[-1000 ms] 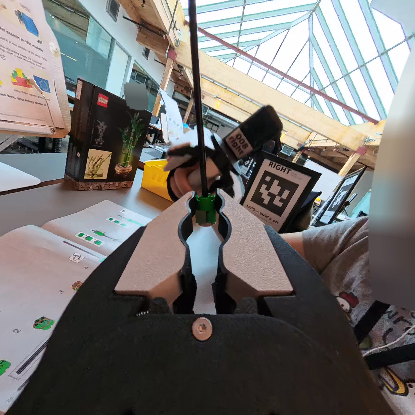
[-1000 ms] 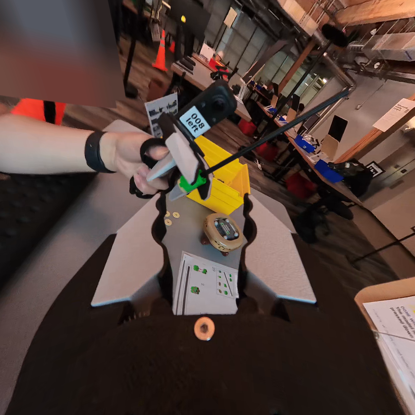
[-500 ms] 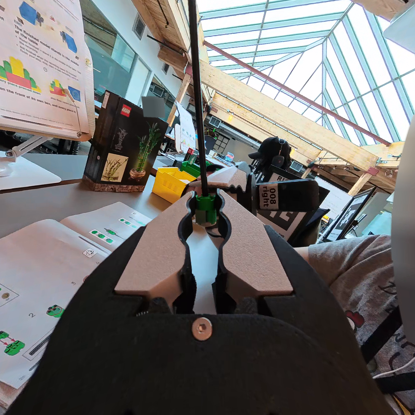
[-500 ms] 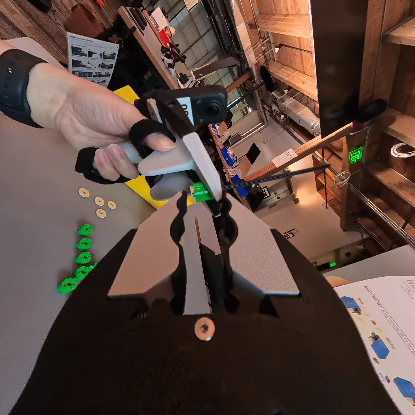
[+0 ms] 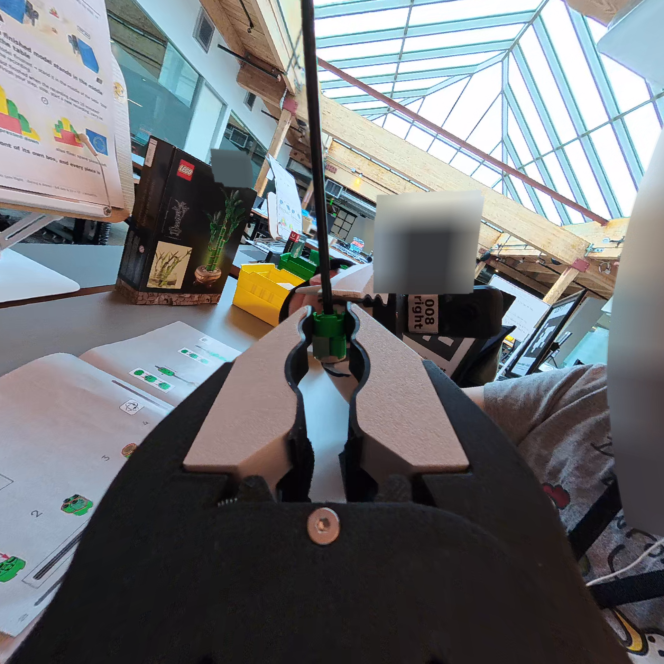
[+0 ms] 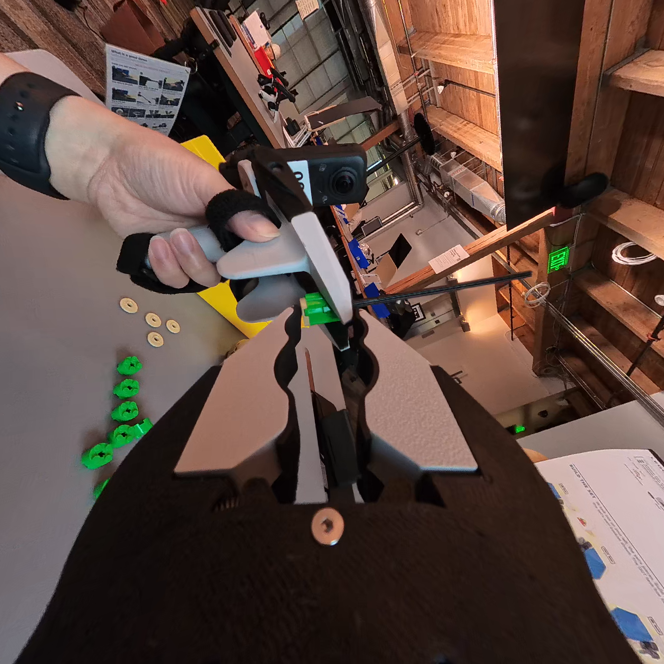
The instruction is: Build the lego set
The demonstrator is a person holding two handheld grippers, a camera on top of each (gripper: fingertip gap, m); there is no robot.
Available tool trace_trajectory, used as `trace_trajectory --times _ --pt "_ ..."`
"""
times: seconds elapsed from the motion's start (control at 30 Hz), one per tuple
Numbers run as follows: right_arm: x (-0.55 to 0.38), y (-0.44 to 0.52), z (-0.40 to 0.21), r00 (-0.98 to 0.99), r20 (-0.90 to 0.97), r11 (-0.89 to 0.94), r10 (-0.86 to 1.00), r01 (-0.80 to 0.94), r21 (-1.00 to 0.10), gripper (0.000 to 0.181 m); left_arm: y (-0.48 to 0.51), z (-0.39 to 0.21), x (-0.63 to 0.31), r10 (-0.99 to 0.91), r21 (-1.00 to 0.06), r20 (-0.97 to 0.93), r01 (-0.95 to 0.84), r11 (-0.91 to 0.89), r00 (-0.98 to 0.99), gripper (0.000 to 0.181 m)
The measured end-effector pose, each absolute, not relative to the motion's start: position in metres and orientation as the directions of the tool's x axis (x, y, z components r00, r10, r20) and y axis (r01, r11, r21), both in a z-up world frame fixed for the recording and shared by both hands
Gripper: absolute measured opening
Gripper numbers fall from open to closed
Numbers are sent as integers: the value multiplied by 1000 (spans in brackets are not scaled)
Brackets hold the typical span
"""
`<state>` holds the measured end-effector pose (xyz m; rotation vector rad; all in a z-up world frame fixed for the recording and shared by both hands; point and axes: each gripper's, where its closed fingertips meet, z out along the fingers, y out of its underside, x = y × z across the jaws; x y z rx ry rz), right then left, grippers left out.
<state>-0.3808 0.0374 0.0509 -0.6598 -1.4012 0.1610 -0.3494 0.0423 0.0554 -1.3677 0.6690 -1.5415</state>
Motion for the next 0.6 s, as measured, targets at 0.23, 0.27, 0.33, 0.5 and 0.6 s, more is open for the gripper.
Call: trace_trajectory --times 0.23,0.27,0.33,0.5,0.6 --pt "-380 26 55 166 852 823 497 220 -523 24 29 61 -347 -912 -878 409 266 -398 -15 13" --pt "-380 24 56 164 856 830 489 215 -515 24 27 62 -347 -913 -878 408 264 -400 -25 13" --pt "-380 22 56 159 855 832 493 202 -517 23 24 63 -347 -911 -877 409 258 -406 -44 14" --pt "-379 21 58 166 848 829 503 187 -528 22 23 63 -347 -906 -872 420 253 -419 -54 14" --pt "-379 20 57 165 852 833 497 183 -522 22 22 62 -347 -904 -873 423 242 -423 -56 14"
